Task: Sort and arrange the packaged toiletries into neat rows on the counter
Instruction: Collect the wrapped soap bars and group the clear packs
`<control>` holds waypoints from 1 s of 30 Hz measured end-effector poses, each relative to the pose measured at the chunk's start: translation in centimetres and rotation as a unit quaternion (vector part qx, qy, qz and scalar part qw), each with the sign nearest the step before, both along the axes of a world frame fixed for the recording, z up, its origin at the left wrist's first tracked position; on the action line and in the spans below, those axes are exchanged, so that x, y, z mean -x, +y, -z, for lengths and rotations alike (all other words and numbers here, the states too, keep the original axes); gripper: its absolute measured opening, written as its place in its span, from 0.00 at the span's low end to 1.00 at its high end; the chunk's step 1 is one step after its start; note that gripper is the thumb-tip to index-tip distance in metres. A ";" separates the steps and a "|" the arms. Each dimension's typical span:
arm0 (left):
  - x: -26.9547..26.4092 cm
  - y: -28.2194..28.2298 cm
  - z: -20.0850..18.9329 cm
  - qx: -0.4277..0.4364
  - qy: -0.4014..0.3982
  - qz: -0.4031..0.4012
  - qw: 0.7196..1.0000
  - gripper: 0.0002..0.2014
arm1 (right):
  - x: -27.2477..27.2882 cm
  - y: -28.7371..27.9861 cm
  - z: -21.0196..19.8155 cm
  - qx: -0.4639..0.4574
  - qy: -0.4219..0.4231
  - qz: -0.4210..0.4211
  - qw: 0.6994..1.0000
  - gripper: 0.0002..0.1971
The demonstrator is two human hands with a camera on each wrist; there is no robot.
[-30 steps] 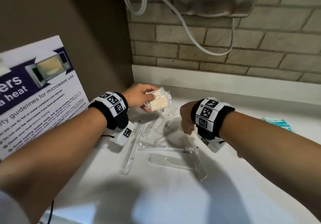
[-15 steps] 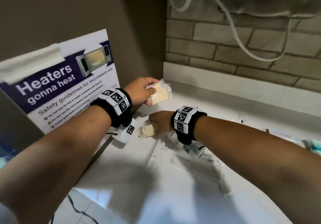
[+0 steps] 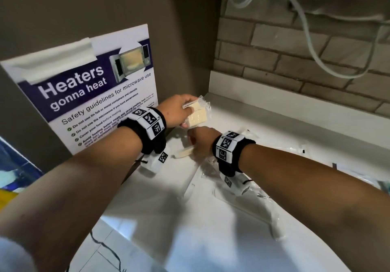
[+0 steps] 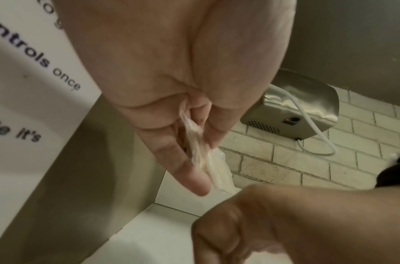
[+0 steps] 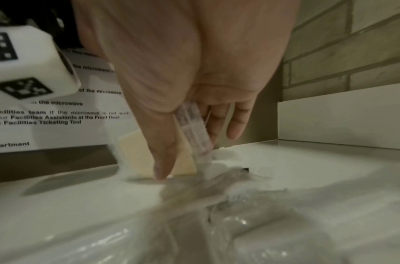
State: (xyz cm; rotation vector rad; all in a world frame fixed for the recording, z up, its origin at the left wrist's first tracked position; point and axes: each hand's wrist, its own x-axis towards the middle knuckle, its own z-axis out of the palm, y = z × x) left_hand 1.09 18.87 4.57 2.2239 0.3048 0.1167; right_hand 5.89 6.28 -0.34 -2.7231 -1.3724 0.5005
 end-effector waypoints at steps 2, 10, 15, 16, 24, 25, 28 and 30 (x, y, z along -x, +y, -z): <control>0.2 -0.3 -0.1 0.001 -0.004 0.000 1.000 0.19 | 0.2 -1.2 -0.8 -0.023 0.034 0.005 0.999 0.15; 0.0 -6.5 1.2 0.035 0.009 0.117 0.993 0.19 | 1.4 -11.1 -4.5 -0.166 0.068 0.102 0.978 0.20; 0.4 -14.5 1.2 0.081 0.030 0.226 0.970 0.17 | 2.6 -20.0 -4.9 -0.246 0.031 0.209 0.946 0.29; 0.5 -15.6 1.4 0.091 0.039 0.237 0.966 0.17 | 2.9 -21.1 -4.9 -0.249 0.020 0.224 0.942 0.32; 2.4 -26.4 3.4 0.024 0.078 0.375 0.923 0.19 | 7.5 -32.3 -3.2 -0.174 0.021 0.323 0.930 0.44; 2.8 -27.6 3.7 0.000 0.077 0.392 0.917 0.19 | 8.2 -33.5 -2.7 -0.159 0.028 0.330 0.930 0.42; 4.0 -30.4 4.3 -0.089 0.070 0.431 0.895 0.20 | 10.0 -36.4 -1.2 -0.148 0.034 0.352 0.924 0.42; 4.7 -32.0 4.7 -0.111 0.074 0.438 0.889 0.20 | 11.1 -38.1 -0.2 -0.156 0.041 0.360 0.919 0.42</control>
